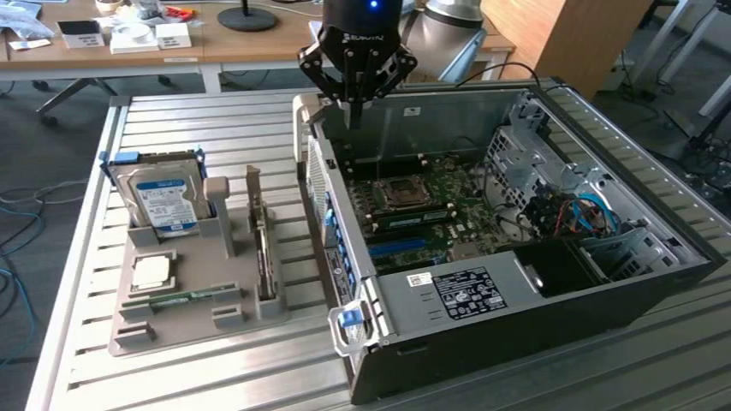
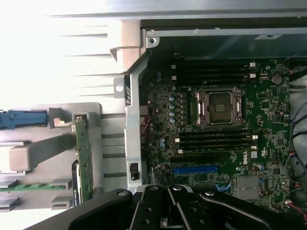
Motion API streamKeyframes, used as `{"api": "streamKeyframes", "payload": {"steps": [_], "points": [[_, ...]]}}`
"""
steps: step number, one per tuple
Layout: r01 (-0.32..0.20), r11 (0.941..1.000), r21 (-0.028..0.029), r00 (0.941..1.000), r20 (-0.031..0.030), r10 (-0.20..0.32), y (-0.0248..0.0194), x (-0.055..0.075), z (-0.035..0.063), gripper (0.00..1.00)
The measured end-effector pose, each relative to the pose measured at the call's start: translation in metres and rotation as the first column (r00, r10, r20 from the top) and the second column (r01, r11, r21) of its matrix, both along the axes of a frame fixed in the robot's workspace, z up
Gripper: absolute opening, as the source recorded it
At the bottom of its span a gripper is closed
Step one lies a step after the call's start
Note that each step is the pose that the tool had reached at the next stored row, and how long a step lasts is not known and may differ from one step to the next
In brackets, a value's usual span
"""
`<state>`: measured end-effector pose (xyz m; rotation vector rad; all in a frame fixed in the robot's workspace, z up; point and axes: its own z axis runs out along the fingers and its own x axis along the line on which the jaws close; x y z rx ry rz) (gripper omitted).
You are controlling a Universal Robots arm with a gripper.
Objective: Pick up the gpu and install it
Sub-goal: 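Reach for the gpu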
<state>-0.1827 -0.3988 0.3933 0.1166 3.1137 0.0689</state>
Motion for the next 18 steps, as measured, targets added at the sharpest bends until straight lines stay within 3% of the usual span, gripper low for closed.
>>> {"api": "streamKeyframes", "payload": {"steps": [18], "points": [[0.0, 1.0, 0.0, 1.0, 0.0, 0.0, 0.0, -0.028, 0.0, 0.11]]}}
